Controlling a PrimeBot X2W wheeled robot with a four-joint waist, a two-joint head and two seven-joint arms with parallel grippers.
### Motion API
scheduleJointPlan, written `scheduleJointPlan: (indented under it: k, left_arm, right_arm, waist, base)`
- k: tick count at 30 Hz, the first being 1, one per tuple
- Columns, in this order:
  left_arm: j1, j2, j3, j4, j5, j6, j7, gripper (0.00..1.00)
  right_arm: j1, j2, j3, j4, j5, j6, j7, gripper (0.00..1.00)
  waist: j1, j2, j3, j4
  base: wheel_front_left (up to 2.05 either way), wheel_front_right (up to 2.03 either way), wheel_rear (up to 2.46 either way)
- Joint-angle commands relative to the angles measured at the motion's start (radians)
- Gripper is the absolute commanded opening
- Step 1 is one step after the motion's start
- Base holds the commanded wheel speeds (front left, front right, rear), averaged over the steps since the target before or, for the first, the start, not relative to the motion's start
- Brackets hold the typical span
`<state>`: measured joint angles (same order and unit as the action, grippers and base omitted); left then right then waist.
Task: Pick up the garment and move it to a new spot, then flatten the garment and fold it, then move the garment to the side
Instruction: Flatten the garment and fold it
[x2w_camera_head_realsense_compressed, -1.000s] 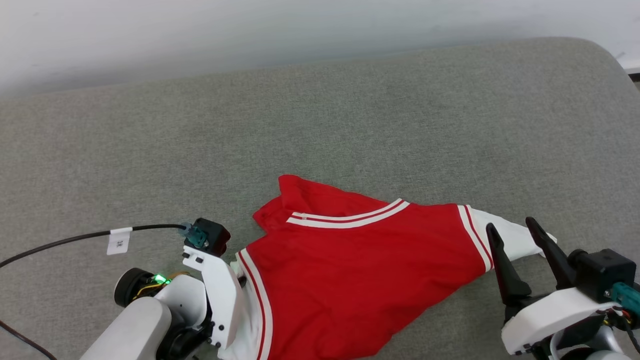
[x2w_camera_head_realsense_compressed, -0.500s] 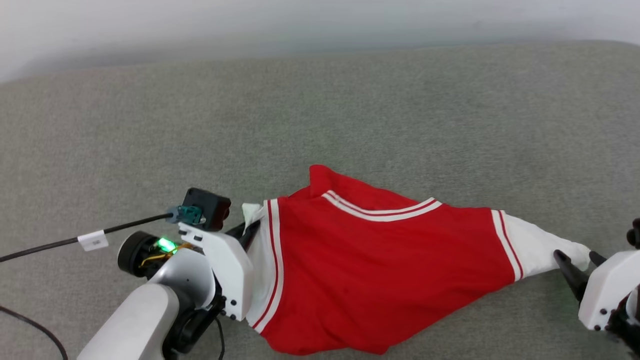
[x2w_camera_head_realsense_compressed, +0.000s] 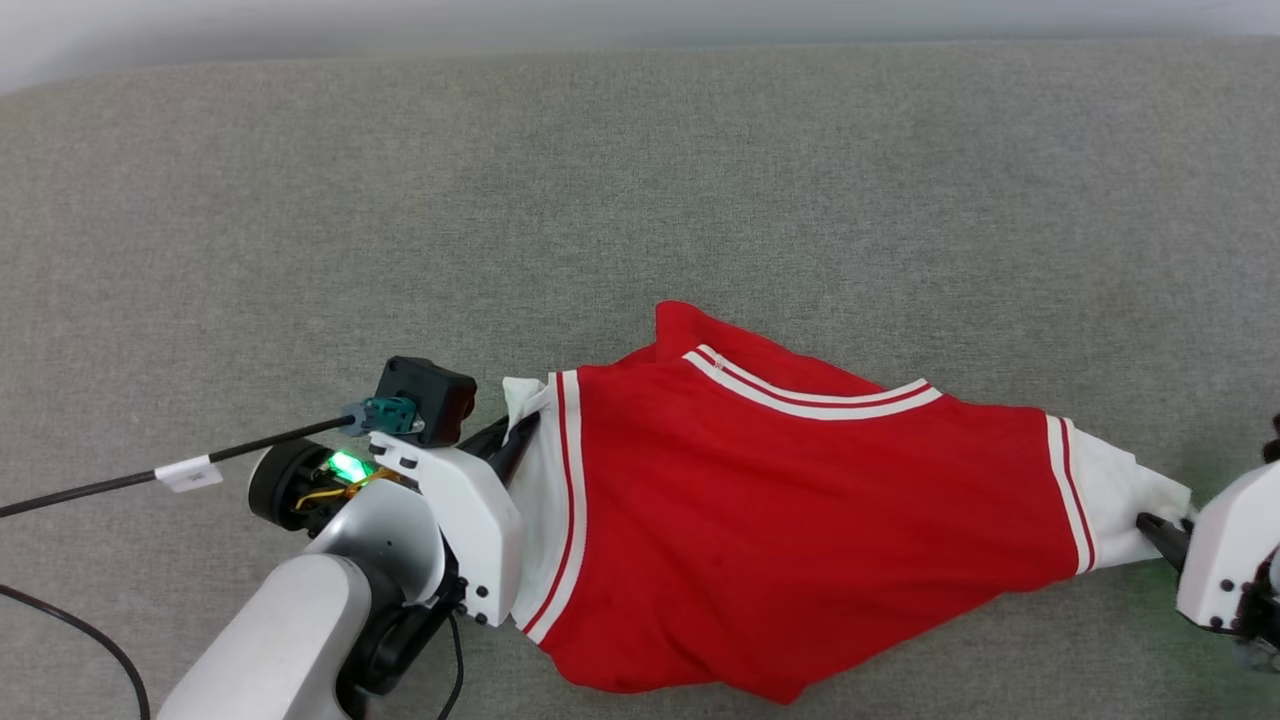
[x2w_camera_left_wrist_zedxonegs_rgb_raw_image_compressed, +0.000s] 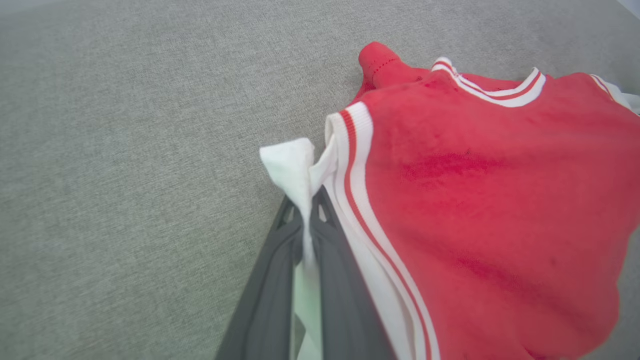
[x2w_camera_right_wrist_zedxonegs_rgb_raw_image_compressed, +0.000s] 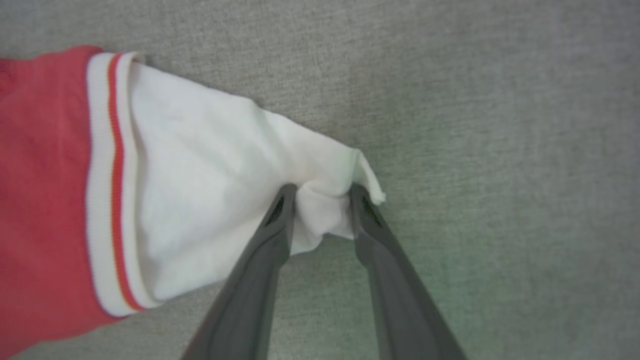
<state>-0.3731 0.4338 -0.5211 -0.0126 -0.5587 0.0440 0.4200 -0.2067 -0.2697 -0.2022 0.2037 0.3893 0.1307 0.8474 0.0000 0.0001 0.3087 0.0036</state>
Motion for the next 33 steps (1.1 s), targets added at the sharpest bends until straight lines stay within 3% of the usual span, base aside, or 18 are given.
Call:
scheduleJointPlan:
  k: [1, 10, 19, 25, 33]
  left_arm:
    - [-0.003, 0.004, 0.005, 0.002, -0.004, -0.002, -0.008, 0.00]
    - [-0.050, 0.028, 0.065, -0.012, 0.032, 0.030, -0.101, 0.00]
    - [-0.223, 0.023, 0.141, 0.024, 0.067, 0.039, -0.220, 0.00]
    - [-0.420, 0.011, 0.192, 0.137, 0.069, 0.022, -0.282, 0.00]
    - [-0.684, 0.019, 0.224, 0.300, 0.101, -0.006, -0.353, 0.00]
  right_arm:
    - [0.028, 0.046, 0.036, 0.055, 0.000, 0.000, 0.028, 0.00]
    - [-0.066, -0.020, 0.031, -0.099, -0.058, 0.000, -0.091, 0.00]
    - [-0.239, -0.087, 0.061, -0.223, -0.127, -0.001, -0.180, 0.00]
    - [-0.444, -0.121, 0.072, -0.207, -0.159, -0.001, -0.229, 0.00]
    - [-0.727, -0.157, 0.101, -0.079, -0.179, -0.001, -0.309, 0.00]
  waist:
    - [0.0000, -0.0001, -0.006, -0.004]
    - [0.0000, -0.0001, -0.093, -0.031]
    - [0.0000, -0.0001, -0.177, -0.043]
    - [0.0000, -0.0001, -0.161, -0.053]
    - [0.0000, -0.0001, -0.066, -0.068]
  base:
    - [0.00, 0.00, 0.00]
    - [0.00, 0.00, 0.00]
    - [0.00, 0.00, 0.00]
    - [0.00, 0.00, 0.00]
    - [0.00, 0.00, 0.00]
